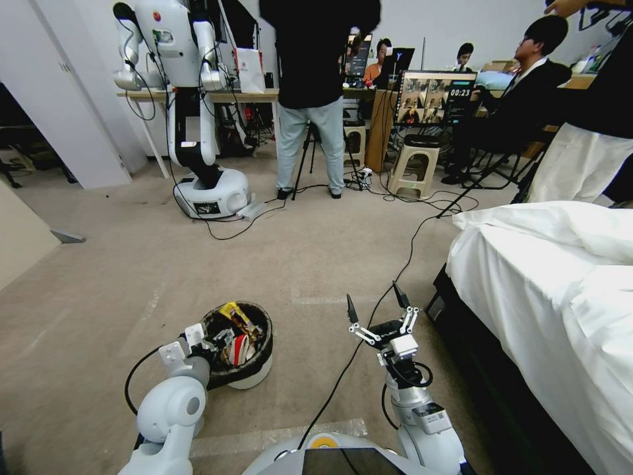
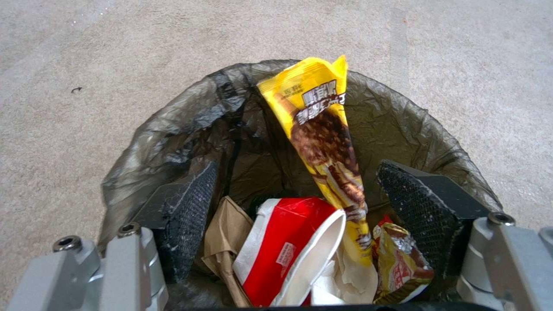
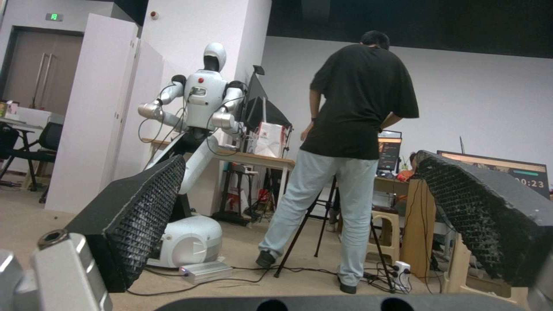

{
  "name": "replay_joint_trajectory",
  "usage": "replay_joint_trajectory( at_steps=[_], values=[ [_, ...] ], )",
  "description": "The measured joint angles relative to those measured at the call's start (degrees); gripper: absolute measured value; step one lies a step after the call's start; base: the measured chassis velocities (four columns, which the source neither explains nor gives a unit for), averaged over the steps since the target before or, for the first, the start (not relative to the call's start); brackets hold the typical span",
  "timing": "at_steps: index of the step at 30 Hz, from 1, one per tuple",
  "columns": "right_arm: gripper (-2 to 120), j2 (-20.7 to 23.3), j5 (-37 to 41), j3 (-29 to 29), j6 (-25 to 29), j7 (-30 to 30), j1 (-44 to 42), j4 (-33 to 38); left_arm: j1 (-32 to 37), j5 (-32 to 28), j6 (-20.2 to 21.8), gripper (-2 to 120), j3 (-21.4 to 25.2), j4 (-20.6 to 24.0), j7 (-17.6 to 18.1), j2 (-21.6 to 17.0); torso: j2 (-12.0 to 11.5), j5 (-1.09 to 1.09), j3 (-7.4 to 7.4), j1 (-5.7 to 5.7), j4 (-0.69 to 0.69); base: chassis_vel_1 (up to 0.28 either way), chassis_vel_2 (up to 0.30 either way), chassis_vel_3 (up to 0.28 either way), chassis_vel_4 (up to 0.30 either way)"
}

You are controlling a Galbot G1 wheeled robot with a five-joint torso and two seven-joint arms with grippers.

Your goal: Pick up the trash bin, then pick up the garbage from the floor and place it into the trash bin.

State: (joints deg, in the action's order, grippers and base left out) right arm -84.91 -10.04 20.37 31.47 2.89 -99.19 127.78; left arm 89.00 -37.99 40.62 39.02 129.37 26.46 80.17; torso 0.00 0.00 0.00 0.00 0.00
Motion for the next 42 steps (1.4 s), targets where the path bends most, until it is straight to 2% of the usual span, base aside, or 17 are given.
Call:
replay_joint_trajectory(
  at_steps=[9, 11, 12, 13, 14, 16, 18, 19, 20, 21, 22, 25, 26, 28, 30, 32, 42],
  values=[
    [100, 0.1, -0.3, -0.3, 0.0, -0.1, -0.2, 0.0, 0.6, 1.8, -0.8, 77, -0.3, 2.1, -0.8, -0.3, 0.0, 0.0, 0.0, 0.0, 0.0, 0.0, 0.0, 0.0, 0.0],
    [100, 0.0, -0.3, -0.4, 0.0, -1.0, -0.1, 0.2, 1.5, 7.5, -3.5, 78, -1.4, 3.9, -3.3, -0.3, 0.0, 0.0, 0.0, 0.0, 0.0, 0.0, 0.0, 0.0, 0.0],
    [100, 0.0, -0.3, -0.4, 0.0, -1.0, -0.1, 0.2, 1.5, 7.5, -3.5, 78, -1.4, 3.9, -3.3, -0.3, 0.0, 0.0, 0.0, 0.0, 0.0, 0.0, 0.0, 0.0, 0.0],
    [100, -0.1, -0.3, -0.5, -0.1, -1.4, -0.1, 0.2, 1.8, 9.7, -4.8, 82, -1.8, 4.5, -4.4, -0.4, 0.0, 0.0, 0.0, 0.0, 0.0, 0.0, 0.0, 0.0, 0.0],
    [100, -0.2, -0.2, -0.5, -0.2, -2.1, -0.1, 0.3, 2.3, 14.1, -8.3, 86, -2.7, 5.3, -6.5, -0.5, 0.0, 0.0, 0.0, 0.0, 0.0, 0.0, 0.0, 0.0, 0.0],
    [100, -0.2, -0.2, -0.6, -0.3, -2.5, -0.2, 0.3, 2.5, 16.0, -9.8, 87, -3.0, 5.5, -7.4, -0.6, 0.0, 0.0, 0.0, 0.0, 0.0, 0.0, 0.0, 0.0, 0.0],
    [100, -0.4, -0.1, -0.7, -0.7, -3.8, -0.3, 0.4, 3.9, 27.3, -20.4, 91, -4.2, 5.7, -12.9, -1.3, 0.0, 0.0, 0.0, 0.0, 0.0, 0.0, 0.0, 0.0, 0.0],
    [100, -0.4, -0.1, -0.7, -0.7, -3.8, -0.3, 0.4, 3.9, 27.3, -20.4, 91, -4.2, 5.7, -12.9, -1.3, 0.0, 0.0, 0.0, 0.0, 0.0, 0.0, 0.0, 0.0, 0.0],
    [100, -0.6, -0.2, -0.6, -0.9, -4.6, -0.3, 0.3, 5.0, 33.2, -25.9, 93, -5.3, 5.7, -15.3, -1.6, 0.0, 0.0, 0.0, 0.0, 0.0, 0.0, 0.0, 0.0, 0.0],
    [100, -0.8, -0.2, -0.6, -1.0, -4.9, -0.3, 0.2, 5.6, 35.2, -28.0, 95, -6.0, 5.7, -16.0, -1.7, 0.0, 0.0, 0.0, 0.0, -0.01, 0.0, 0.0, 0.0, 0.0],
    [100, -0.8, -0.2, -0.6, -1.0, -4.9, -0.3, 0.2, 5.6, 35.2, -28.0, 95, -6.0, 5.7, -16.0, -1.7, 0.0, 0.0, 0.0, 0.0, -0.01, 0.0, 0.0, 0.0, 0.0],
    [100, -1.5, -0.9, -0.5, -1.1, -5.9, -0.1, -0.5, 7.8, 41.3, -35.6, 99, -8.7, 5.5, -18.4, -1.4, 0.0, 0.0, 0.0, 0.0, 0.0, 0.0, 0.0, 0.0, 0.0],
    [100, -1.5, -0.9, -0.5, -1.1, -5.9, -0.1, -0.5, 7.8, 41.3, -35.6, 99, -8.7, 5.5, -18.4, -1.4, 0.0, 0.0, 0.0, 0.0, 0.0, 0.0, 0.0, 0.0, 0.0],
    [100, -2.0, -1.0, -0.5, -1.3, -6.3, 0.0, -0.8, 8.7, 43.9, -40.3, 100, -9.7, 4.9, -19.9, -0.9, 0.0, 0.0, 0.0, 0.0, 0.0, 0.0, 0.0, 0.0, 0.0],
    [100, -2.2, -1.0, -0.5, -1.4, -6.4, 0.0, -1.0, 8.9, 44.6, -41.7, 100, -9.9, 4.7, -20.3, -0.7, 0.0, 0.0, 0.0, 0.0, 0.0, 0.0, 0.0, 0.0, 0.0],
    [100, -2.6, -1.1, -0.4, -1.7, -6.6, 0.2, -1.7, 9.6, 46.6, -45.5, 100, -10.6, 3.7, -21.4, -0.2, 0.0, 0.0, 0.0, 0.0, 0.0, 0.0, 0.0, 0.0, 0.0],
    [100, -3.8, -1.5, -0.8, -2.6, -7.8, 0.8, -4.6, 10.8, 47.7, -50.3, 100, -10.9, 0.1, -19.7, 1.4, 0.0, 0.0, 0.0, 0.0, 0.0, 0.0, 0.0, 0.0, 0.0]
  ],
)
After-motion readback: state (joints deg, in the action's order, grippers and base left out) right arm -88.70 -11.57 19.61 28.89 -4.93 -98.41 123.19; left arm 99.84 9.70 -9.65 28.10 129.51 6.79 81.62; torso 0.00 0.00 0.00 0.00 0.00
